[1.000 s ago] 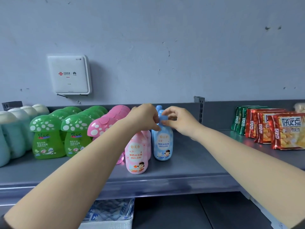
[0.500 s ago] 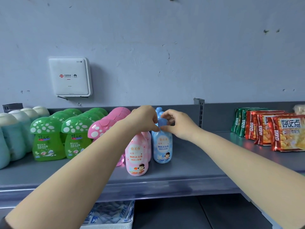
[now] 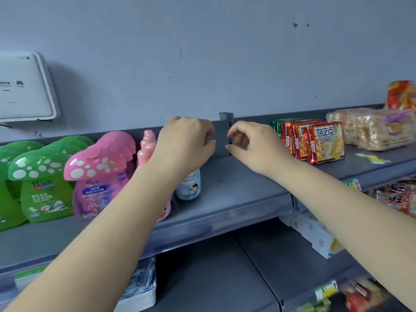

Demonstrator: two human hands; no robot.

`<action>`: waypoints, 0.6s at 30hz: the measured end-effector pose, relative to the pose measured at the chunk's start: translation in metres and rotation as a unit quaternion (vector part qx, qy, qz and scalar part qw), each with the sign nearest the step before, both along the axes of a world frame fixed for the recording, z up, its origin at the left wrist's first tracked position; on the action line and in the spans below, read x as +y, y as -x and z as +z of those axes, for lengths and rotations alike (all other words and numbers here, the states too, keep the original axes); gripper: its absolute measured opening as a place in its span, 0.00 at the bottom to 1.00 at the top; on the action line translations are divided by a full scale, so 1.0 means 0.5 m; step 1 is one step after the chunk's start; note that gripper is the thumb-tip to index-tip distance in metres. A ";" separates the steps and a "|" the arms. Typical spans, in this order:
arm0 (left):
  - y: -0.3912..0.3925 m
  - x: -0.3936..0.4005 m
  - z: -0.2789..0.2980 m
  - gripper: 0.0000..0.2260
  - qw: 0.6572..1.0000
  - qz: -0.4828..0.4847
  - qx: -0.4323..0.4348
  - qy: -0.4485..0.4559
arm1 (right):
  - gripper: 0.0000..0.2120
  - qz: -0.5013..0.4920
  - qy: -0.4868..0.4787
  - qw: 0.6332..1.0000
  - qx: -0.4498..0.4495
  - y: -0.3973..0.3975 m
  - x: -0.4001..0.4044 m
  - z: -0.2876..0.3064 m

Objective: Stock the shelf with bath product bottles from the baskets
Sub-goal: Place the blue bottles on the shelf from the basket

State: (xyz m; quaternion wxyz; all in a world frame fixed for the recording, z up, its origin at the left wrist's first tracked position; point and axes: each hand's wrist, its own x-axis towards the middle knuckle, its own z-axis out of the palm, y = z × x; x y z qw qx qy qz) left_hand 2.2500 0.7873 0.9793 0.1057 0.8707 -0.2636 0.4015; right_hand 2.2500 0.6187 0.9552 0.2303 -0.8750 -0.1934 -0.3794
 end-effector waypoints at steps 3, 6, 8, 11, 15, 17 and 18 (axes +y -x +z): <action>0.001 -0.056 -0.049 0.10 0.997 -0.061 -0.011 -0.052 | 0.10 -0.096 0.097 0.991 -0.004 0.057 -0.054 -0.041; 0.001 -0.125 -0.112 0.07 0.988 -0.112 -0.021 -0.108 | 0.12 -0.186 0.144 0.971 0.040 0.117 -0.112 -0.096; 0.010 -0.177 -0.154 0.03 0.978 -0.142 -0.039 -0.147 | 0.12 -0.240 0.169 0.953 0.070 0.162 -0.151 -0.140; 0.033 -0.256 -0.217 0.03 0.961 -0.213 -0.015 -0.178 | 0.11 -0.297 0.196 0.927 0.118 0.234 -0.206 -0.210; 0.084 -0.368 -0.308 0.07 0.929 -0.296 0.051 -0.217 | 0.12 -0.360 0.208 0.885 0.207 0.331 -0.274 -0.308; 0.119 -0.426 -0.357 0.09 0.908 -0.316 0.082 -0.261 | 0.13 -0.381 0.191 0.868 0.255 0.381 -0.306 -0.360; 0.136 -0.456 -0.382 0.09 0.898 -0.324 0.095 -0.282 | 0.13 -0.392 0.182 0.859 0.275 0.407 -0.322 -0.385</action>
